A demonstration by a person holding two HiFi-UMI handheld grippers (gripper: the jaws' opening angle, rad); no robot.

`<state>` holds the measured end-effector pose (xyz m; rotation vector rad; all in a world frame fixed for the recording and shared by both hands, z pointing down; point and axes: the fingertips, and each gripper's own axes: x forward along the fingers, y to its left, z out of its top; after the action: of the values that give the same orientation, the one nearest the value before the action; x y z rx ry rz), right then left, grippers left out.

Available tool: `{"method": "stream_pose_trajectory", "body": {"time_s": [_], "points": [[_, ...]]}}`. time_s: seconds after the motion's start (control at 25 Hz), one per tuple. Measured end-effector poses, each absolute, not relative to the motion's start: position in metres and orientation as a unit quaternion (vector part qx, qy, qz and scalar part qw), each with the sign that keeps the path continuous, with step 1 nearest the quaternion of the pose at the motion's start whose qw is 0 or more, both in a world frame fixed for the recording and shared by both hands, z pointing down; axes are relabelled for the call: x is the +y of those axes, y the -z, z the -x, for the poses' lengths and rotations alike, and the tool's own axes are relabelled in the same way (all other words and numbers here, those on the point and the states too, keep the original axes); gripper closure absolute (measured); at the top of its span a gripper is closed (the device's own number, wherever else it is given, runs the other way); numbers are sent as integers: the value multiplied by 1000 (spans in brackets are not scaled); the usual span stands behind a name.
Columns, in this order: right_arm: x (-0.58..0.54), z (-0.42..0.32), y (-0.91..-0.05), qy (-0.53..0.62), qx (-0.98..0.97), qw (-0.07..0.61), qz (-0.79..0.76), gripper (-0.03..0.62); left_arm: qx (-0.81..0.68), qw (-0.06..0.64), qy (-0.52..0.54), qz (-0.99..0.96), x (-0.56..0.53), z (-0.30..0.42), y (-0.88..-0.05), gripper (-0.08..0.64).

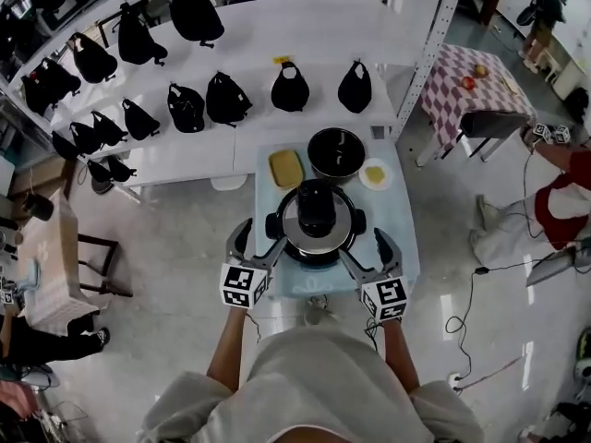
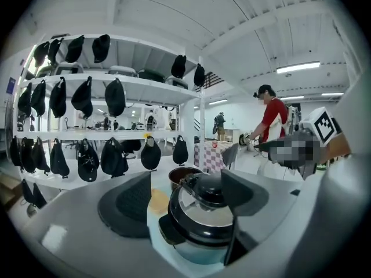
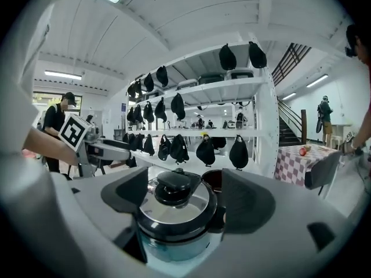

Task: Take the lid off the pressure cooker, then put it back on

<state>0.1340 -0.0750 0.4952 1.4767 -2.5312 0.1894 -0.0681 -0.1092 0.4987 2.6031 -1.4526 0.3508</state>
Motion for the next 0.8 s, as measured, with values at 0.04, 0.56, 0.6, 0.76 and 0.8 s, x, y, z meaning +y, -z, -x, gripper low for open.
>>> {"method": "stream_pose_trajectory", "body": {"time_s": [0.04,0.56,0.6,0.76,0.8], "points": [[-84,-135,-497,-68,-860,102,-496,218,-485,73,-118,-864,-117,66,-500,199],[-145,-115,-525,-105,-874,111,-461,218,-492,133,-155,-846,-161,82,-546,199],[-148,-114,-526,-104,-873,113,-463,218,-489,135,-154,-848,-163,83,-549,199],[-156,-105,-530,-107,-863,120,-478,218,-475,149,-145,-855,-176,93,-560,199],[-157,-102,-530,-109,-861,120,-482,218,-472,156,-140,-856,-178,95,-562,199]]}}
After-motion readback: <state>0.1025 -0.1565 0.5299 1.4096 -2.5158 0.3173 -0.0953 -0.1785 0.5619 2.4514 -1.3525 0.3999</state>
